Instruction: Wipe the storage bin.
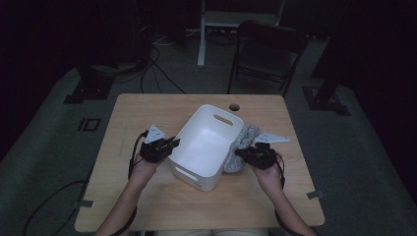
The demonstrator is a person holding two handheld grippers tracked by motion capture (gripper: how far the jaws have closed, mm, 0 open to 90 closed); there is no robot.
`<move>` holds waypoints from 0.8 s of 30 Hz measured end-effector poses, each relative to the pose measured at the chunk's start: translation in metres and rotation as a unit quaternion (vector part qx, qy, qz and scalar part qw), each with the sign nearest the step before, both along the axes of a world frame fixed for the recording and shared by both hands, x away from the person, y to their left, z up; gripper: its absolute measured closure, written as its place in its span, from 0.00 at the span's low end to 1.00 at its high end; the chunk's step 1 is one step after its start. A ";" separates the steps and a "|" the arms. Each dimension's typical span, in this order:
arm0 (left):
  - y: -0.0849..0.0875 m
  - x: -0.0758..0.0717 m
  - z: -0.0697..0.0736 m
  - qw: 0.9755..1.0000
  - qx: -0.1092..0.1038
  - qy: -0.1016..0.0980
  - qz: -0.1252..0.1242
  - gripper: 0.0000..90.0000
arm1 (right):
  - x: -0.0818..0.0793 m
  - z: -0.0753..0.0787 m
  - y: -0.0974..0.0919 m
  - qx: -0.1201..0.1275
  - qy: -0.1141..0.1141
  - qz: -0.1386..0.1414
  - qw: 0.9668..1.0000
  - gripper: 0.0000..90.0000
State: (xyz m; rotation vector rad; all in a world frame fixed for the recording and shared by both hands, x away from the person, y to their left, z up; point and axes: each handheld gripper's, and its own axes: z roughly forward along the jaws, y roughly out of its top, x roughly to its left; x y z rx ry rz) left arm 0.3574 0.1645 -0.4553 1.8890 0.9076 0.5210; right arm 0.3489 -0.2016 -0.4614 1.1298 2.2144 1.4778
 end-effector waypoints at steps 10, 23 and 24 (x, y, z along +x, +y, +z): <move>0.000 0.000 -0.001 1.000 -0.002 -0.003 0.001 0.90 | 0.011 -0.022 0.000 -0.023 0.034 -0.015 0.999 0.81; 0.000 0.000 -0.001 1.000 -0.003 -0.004 0.001 0.90 | 0.017 -0.042 0.002 -0.039 0.058 -0.022 0.997 0.81; 0.000 0.000 -0.001 1.000 -0.003 -0.004 0.001 0.90 | 0.017 -0.044 0.002 -0.041 0.061 -0.022 0.997 0.81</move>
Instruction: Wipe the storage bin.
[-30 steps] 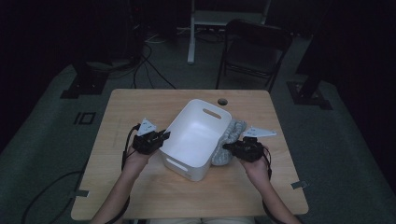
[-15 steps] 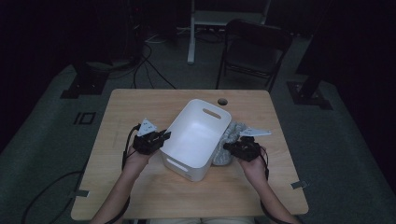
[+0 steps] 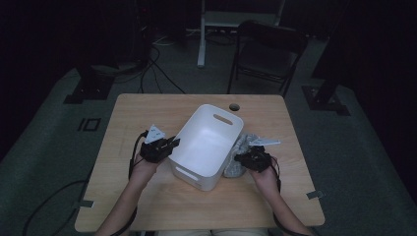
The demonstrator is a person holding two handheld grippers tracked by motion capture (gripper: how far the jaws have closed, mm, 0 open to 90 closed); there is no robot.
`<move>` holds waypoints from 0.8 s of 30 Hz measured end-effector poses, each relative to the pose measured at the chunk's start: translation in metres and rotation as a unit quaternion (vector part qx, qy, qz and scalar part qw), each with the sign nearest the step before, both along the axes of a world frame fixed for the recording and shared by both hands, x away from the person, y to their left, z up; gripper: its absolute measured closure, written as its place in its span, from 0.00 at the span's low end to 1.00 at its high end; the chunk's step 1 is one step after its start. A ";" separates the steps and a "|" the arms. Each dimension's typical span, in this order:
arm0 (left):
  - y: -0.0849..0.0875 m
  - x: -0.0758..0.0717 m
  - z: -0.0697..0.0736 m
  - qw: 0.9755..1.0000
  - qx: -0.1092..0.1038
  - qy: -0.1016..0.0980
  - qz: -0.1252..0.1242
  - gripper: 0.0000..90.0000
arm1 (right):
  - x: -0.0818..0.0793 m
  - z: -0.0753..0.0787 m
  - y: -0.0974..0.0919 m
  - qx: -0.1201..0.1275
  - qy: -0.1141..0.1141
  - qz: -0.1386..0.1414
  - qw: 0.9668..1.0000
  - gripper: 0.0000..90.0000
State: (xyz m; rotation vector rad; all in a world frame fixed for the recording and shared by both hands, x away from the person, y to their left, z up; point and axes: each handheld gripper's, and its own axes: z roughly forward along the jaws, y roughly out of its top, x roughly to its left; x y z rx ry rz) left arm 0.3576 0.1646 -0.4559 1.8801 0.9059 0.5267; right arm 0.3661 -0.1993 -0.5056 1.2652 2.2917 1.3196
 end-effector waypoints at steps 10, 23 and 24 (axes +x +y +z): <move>0.000 0.000 0.000 1.000 0.000 0.000 0.005 0.90 | 0.003 -0.009 0.002 -0.015 0.017 0.000 1.000 0.82; -0.001 0.001 0.000 1.000 0.001 -0.001 -0.005 0.90 | 0.004 0.055 -0.022 0.033 -0.064 -0.011 0.997 0.81; -0.001 0.001 0.000 1.000 0.001 -0.001 -0.007 0.90 | 0.007 0.058 -0.023 0.026 -0.067 -0.014 0.997 0.81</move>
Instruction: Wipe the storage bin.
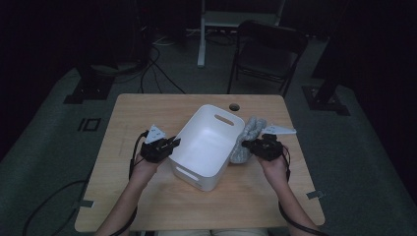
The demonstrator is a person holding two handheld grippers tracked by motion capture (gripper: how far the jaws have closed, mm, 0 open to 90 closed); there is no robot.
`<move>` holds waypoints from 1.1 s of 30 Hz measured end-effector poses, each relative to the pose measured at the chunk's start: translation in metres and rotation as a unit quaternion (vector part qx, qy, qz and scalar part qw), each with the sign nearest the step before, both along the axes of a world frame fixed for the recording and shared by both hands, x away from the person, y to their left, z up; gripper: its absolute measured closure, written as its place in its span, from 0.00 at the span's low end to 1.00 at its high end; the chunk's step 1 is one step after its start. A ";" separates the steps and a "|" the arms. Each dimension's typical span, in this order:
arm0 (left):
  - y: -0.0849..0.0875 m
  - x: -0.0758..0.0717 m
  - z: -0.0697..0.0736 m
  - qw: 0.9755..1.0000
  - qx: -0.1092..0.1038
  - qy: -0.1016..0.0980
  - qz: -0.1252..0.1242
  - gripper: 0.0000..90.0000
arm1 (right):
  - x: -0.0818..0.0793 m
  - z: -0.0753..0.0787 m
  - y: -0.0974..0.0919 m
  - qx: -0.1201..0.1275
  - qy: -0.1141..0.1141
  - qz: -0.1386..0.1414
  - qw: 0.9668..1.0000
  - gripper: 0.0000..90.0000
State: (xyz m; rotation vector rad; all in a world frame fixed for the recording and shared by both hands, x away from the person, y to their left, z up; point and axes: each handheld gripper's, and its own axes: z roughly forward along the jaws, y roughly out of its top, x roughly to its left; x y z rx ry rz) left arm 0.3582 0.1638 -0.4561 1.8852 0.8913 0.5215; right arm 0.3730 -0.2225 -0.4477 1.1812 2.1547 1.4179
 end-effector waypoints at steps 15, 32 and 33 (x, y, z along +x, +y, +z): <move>-0.001 0.000 0.000 1.000 0.003 0.000 -0.003 0.90 | 0.022 -0.019 0.001 -0.002 0.041 -0.015 0.999 0.82; -0.001 0.001 0.001 1.000 0.002 0.002 -0.001 0.90 | 0.029 -0.061 0.009 -0.024 0.098 -0.009 0.995 0.82; -0.001 0.001 0.001 1.000 0.002 0.003 0.000 0.90 | 0.029 -0.064 0.011 -0.029 0.102 -0.008 0.994 0.82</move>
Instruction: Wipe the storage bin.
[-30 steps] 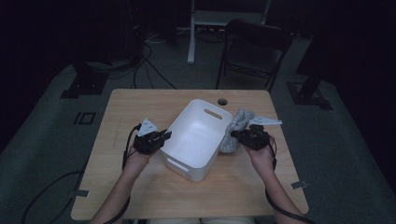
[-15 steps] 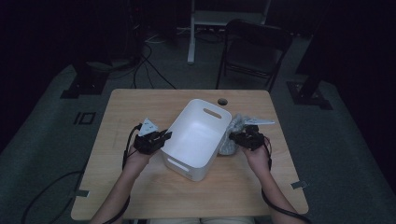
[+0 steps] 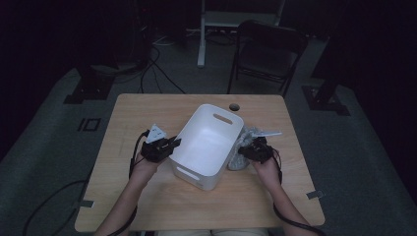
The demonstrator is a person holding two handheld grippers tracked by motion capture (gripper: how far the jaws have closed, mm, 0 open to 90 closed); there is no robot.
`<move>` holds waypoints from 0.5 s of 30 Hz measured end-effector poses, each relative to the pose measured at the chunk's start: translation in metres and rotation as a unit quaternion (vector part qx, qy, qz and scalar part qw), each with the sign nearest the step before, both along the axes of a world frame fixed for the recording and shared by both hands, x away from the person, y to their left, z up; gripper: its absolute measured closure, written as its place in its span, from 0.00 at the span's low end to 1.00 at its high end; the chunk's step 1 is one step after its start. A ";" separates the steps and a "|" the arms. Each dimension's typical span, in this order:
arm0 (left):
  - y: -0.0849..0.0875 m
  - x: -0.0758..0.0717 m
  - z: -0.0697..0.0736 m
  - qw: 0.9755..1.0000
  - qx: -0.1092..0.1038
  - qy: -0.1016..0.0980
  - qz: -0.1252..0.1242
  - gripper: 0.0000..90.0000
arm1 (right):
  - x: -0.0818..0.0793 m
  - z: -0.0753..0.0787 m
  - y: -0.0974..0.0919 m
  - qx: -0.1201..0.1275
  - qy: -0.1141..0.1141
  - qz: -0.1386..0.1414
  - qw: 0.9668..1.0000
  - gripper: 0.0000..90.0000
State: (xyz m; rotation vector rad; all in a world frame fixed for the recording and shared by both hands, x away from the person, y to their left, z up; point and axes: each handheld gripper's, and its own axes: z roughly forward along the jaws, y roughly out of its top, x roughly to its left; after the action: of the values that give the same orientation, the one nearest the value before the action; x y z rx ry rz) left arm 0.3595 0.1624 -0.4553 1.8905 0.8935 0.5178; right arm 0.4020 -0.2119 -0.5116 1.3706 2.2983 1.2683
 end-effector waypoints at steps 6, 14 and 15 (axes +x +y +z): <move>0.001 0.001 0.000 1.000 -0.007 0.002 0.005 0.89 | 0.001 -0.009 0.002 -0.006 0.017 0.005 1.000 0.82; 0.005 -0.003 0.007 0.999 -0.034 0.019 -0.008 0.70 | -0.009 0.010 -0.012 0.012 -0.005 0.004 1.000 0.82; 0.005 -0.005 0.010 0.999 -0.032 0.016 -0.008 0.67 | -0.012 0.014 -0.015 0.013 -0.009 0.004 1.000 0.82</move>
State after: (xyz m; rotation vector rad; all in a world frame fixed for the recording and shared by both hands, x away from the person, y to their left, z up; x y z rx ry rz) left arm 0.3546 0.1671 -0.4453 1.8507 0.9041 0.4453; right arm 0.3904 -0.2264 -0.4980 1.3530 2.2856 1.3125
